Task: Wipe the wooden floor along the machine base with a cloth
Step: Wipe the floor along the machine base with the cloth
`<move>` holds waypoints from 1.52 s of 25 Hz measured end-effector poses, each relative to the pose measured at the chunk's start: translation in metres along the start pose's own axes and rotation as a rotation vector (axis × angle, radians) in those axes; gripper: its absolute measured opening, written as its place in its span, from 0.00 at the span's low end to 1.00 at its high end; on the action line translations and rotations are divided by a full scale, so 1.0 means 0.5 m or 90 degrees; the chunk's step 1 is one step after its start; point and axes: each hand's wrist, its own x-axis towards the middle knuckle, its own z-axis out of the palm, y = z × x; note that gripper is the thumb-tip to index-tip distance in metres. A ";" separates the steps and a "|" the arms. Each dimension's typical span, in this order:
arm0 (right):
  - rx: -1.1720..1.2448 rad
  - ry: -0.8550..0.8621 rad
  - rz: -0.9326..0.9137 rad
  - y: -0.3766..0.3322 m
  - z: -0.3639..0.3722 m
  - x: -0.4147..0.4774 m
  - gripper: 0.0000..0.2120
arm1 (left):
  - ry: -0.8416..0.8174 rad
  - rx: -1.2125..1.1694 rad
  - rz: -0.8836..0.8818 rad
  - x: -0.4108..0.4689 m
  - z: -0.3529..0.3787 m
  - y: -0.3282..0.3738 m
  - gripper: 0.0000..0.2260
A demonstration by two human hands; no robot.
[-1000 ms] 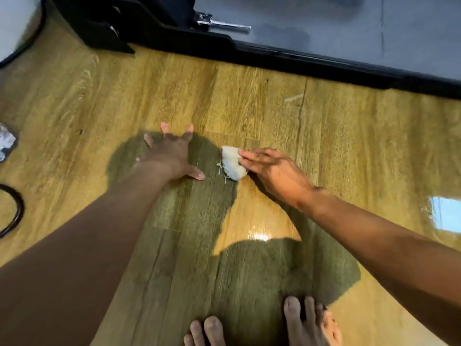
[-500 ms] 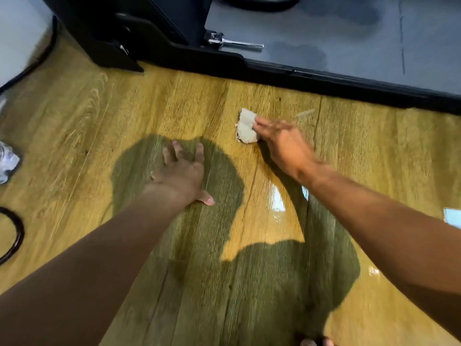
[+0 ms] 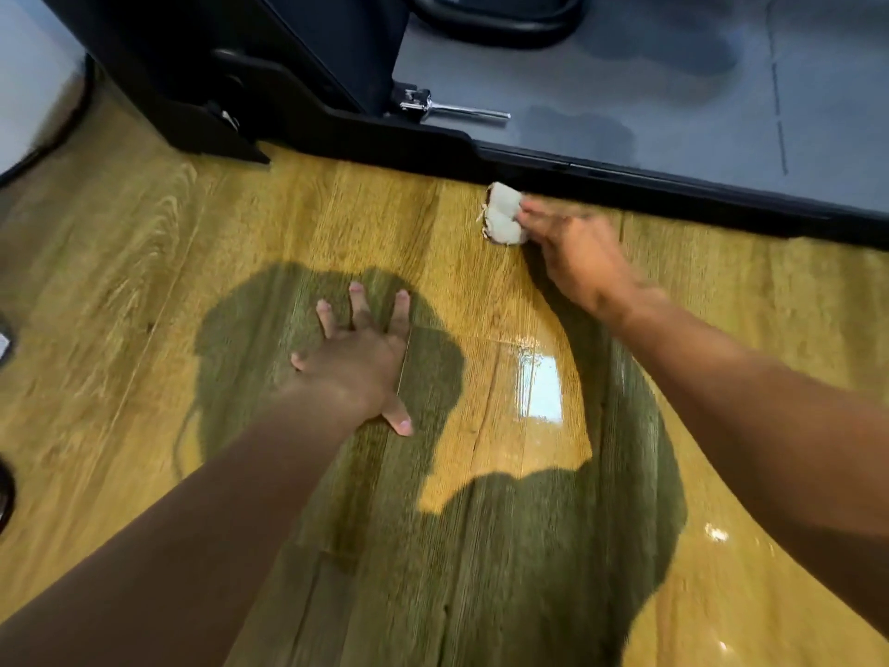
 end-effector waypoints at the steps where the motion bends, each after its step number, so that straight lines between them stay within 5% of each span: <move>1: -0.025 -0.019 -0.047 -0.015 0.007 -0.035 0.18 | 0.004 0.001 -0.001 0.002 0.004 0.001 0.64; 4: -0.020 -0.106 -0.186 0.002 -0.010 -0.054 0.18 | 0.010 -0.004 -0.001 0.005 0.005 -0.001 0.64; 10: 0.008 -0.017 0.056 -0.005 -0.008 -0.024 0.17 | 0.034 -0.009 0.008 -0.003 0.007 -0.009 0.64; 16: 0.013 -0.113 -0.262 -0.101 0.033 -0.253 0.28 | 0.062 -0.007 0.005 -0.006 0.016 -0.012 0.63; 21: 0.000 -0.092 0.016 -0.087 -0.009 -0.173 0.24 | 0.068 -0.016 0.000 -0.028 0.029 -0.001 0.57; 27: 0.041 -0.171 -0.328 -0.148 0.015 -0.441 0.25 | 0.088 -0.021 0.008 -0.015 0.047 -0.008 0.54; 33: 0.050 -0.129 0.044 -0.127 -0.003 -0.364 0.28 | 0.107 -0.022 0.015 -0.022 0.048 -0.010 0.52; 38: 0.112 -0.204 -0.308 -0.196 -0.006 -0.577 0.22 | 0.101 -0.013 0.007 -0.025 0.047 -0.011 0.51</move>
